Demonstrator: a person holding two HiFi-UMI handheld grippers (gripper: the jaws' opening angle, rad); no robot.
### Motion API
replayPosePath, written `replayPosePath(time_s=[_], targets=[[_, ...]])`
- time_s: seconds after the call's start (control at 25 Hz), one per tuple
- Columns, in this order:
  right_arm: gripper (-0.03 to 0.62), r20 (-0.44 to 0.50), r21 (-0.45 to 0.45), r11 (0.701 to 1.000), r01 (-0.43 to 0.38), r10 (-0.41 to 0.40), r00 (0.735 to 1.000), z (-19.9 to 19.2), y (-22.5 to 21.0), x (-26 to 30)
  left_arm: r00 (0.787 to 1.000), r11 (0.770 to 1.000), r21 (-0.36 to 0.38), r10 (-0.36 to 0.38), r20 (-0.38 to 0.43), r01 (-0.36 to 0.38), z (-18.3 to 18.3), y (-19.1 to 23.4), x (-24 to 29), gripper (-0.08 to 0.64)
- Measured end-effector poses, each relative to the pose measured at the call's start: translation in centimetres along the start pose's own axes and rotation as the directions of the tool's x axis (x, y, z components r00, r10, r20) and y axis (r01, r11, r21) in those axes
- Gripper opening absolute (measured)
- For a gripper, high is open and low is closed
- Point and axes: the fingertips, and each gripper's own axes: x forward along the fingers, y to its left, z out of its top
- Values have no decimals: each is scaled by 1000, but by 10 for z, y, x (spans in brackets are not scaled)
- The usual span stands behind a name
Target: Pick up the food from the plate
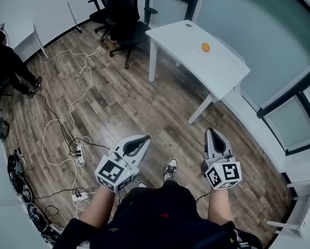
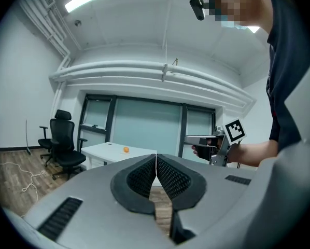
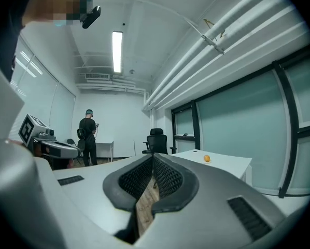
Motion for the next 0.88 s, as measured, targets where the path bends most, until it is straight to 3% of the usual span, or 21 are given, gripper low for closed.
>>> replayPosePath(time_s=[0.64, 0.88], targets=[[25, 69, 31, 995, -94, 91, 993, 12, -160, 131, 998, 996, 61, 60, -29, -58, 44, 69, 192, 23], [25, 73, 72, 997, -13, 8, 997, 12, -254, 150, 997, 996, 66, 66, -39, -64, 56, 66, 268, 23]])
